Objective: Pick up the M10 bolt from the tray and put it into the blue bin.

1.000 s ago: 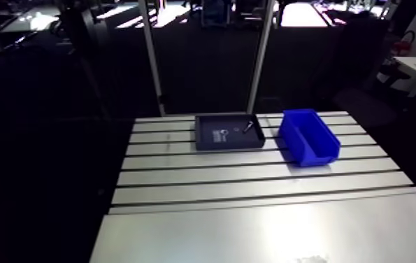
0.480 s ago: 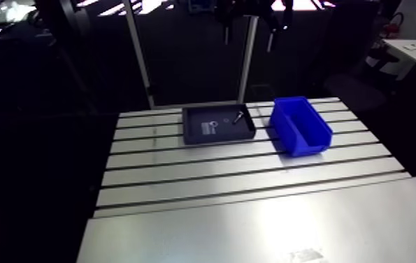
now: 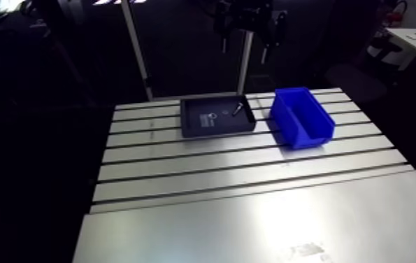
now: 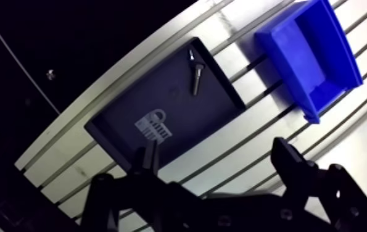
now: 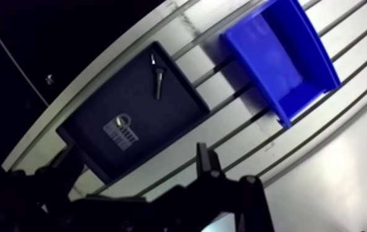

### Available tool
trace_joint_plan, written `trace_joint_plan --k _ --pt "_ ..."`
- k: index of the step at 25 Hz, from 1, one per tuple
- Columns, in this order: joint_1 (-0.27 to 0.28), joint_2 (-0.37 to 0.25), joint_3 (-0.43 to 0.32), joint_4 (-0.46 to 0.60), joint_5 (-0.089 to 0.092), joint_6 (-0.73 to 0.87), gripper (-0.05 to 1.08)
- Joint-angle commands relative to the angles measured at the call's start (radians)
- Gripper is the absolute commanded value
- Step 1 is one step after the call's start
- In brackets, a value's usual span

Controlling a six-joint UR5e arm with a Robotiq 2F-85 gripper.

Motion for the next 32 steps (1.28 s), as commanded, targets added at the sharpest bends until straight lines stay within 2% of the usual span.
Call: trace_joint_plan --k 1,9,22,32 --pt "0.005 0.035 0.013 -0.069 0.0 0.067 0.01" --pt "0.007 0.078 0.027 -0.119 -0.003 0.079 0.01" --pt "0.007 0.115 0.063 -0.122 -0.008 0.087 0.01" --pt "0.007 0.158 0.076 -0.173 -0.005 0.082 0.01"
